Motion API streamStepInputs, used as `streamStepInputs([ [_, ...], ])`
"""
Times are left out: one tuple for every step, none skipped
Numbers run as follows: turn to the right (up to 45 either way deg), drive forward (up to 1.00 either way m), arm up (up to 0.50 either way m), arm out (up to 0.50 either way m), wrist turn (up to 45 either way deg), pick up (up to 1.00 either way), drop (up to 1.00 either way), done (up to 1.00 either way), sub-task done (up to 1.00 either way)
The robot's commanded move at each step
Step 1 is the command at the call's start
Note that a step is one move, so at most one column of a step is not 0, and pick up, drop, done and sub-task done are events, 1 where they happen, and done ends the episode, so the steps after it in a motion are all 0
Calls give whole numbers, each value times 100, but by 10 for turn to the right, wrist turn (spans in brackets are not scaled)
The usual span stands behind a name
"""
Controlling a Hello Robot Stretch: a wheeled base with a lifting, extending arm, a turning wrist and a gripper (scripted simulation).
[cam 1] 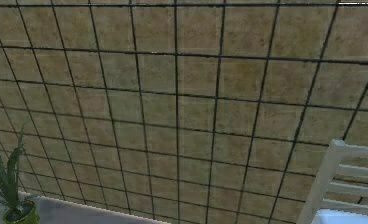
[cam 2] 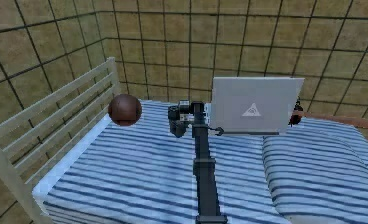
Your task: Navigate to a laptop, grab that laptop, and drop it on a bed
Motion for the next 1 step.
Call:
streamStepInputs([
  [0, 0, 0, 0, 0, 0, 100, 0, 0],
])
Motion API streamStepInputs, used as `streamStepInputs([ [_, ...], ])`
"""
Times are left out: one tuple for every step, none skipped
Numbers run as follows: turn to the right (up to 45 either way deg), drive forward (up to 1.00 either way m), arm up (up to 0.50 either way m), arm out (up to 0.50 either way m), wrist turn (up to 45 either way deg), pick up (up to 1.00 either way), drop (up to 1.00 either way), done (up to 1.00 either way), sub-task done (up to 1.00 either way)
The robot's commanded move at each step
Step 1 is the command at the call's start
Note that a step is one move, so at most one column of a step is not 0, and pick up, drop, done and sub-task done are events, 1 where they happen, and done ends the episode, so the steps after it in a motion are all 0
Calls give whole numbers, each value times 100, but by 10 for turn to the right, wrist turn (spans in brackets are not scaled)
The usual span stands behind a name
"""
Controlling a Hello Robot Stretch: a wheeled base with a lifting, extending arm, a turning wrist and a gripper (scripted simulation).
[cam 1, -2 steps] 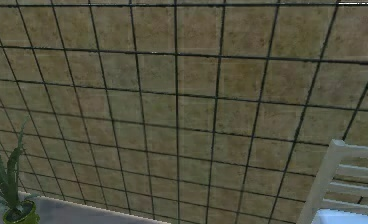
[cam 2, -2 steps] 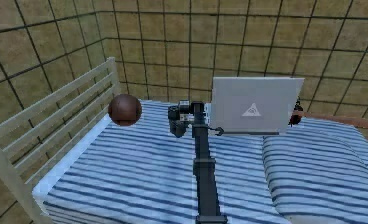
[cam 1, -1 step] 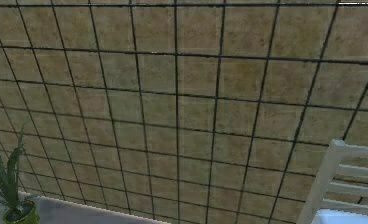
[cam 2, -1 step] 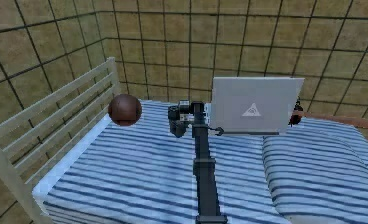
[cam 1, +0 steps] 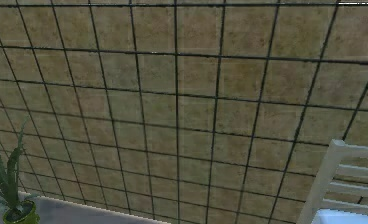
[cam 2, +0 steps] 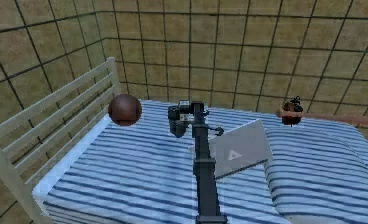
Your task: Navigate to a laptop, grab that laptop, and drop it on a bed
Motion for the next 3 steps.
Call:
streamStepInputs([
  [0, 0, 10, 0, 0, 0, 0, 0, 0],
  [0, 0, 0, -8, 0, 0, 0, 0, 0],
  [0, 0, 0, 0, 0, 0, 0, 100, 0],
])
